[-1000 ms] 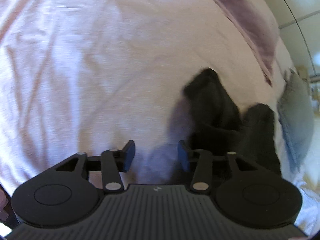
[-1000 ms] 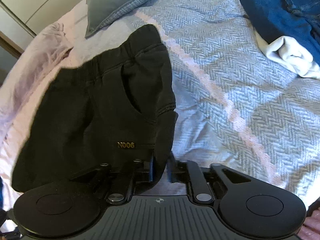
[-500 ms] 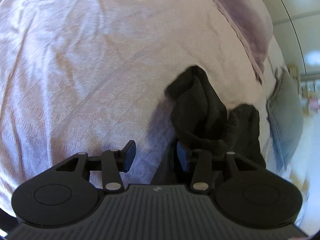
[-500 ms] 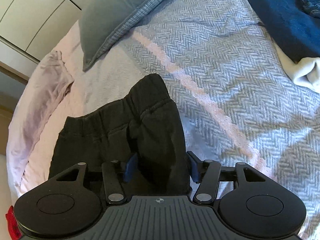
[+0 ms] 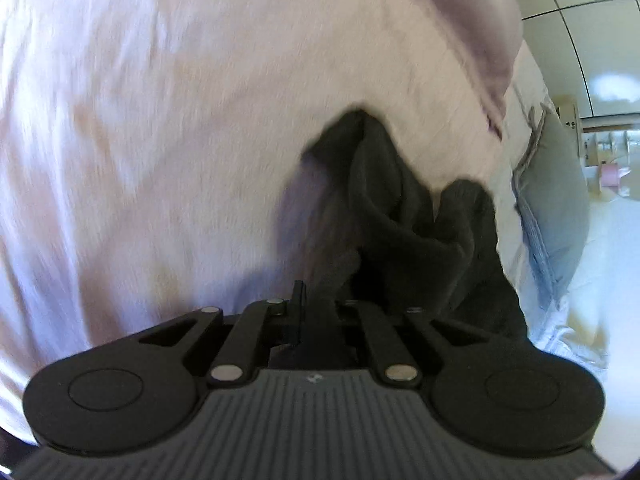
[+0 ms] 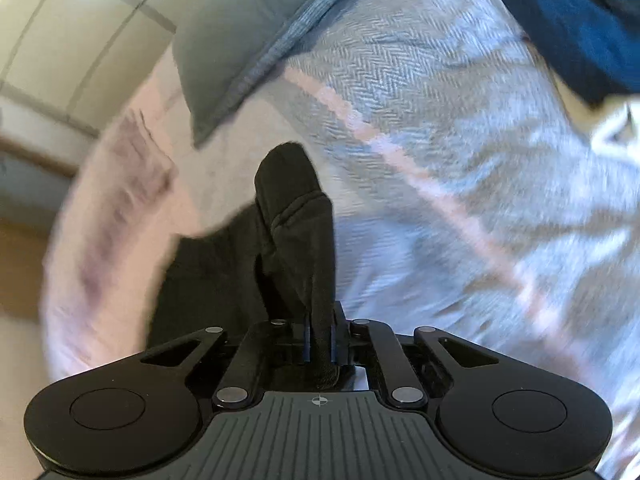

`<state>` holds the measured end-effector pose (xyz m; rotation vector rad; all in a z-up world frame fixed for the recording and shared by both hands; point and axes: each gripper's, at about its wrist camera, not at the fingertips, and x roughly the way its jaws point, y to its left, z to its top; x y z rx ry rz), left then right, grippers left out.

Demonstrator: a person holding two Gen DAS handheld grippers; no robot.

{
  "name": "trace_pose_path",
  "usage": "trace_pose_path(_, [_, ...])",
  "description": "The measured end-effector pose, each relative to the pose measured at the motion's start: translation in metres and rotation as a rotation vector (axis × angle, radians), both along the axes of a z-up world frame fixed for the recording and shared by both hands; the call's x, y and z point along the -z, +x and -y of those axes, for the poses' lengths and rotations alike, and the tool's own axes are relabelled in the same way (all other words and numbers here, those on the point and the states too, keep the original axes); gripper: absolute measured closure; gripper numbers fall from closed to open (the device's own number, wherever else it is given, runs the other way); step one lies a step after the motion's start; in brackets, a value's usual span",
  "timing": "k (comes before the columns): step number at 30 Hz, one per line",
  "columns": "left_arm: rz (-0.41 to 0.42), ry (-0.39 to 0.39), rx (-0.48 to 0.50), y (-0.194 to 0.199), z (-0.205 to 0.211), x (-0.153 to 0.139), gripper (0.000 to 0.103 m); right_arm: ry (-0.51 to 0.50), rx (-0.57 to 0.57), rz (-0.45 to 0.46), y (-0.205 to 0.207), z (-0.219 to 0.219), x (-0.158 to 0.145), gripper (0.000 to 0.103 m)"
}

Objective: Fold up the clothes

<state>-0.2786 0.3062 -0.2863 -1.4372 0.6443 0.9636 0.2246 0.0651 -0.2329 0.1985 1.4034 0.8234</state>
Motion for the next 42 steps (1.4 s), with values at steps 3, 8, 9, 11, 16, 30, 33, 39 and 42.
trace_pose_path(3, [-0.046,0.149,-0.030,-0.016,-0.049,-0.057,0.100,0.134,0.051,-0.079,-0.006,-0.017,-0.031,0.097])
trace_pose_path(8, [-0.082,0.435,-0.097,-0.043,-0.126,-0.189,0.099,0.368,0.022,-0.094,-0.034,-0.095,-0.110,0.098])
trace_pose_path(9, [-0.088,0.495,-0.109,-0.047,-0.135,-0.219,0.099,0.417,0.012,-0.081,-0.042,-0.110,-0.130,0.098])
trace_pose_path(11, [-0.073,0.605,-0.147,-0.059,-0.150,-0.280,0.099,0.530,-0.008,-0.048,-0.057,-0.140,-0.177,0.098])
trace_pose_path(16, [0.026,0.851,-0.219,-0.090,-0.162,-0.421,0.098,0.828,-0.041,0.069,-0.092,-0.187,-0.316,0.098])
trace_pose_path(30, [-0.121,0.625,-0.072,-0.150,-0.001,-0.231,0.076,0.559,0.127,0.264,-0.153,0.001,-0.228,0.097])
trace_pose_path(33, [-0.277,0.261,-0.070,-0.171,0.041,-0.100,0.081,0.092,0.158,0.155,-0.159,0.049,-0.112,0.090])
trace_pose_path(39, [-0.341,-0.011,-0.094,-0.191,0.099,-0.020,0.090,-0.287,0.274,-0.034,-0.165,0.131,0.001,0.083])
trace_pose_path(42, [-0.366,0.096,-0.045,-0.182,0.101,-0.041,0.090,-0.217,0.252,-0.036,-0.159,0.130,0.005,0.056])
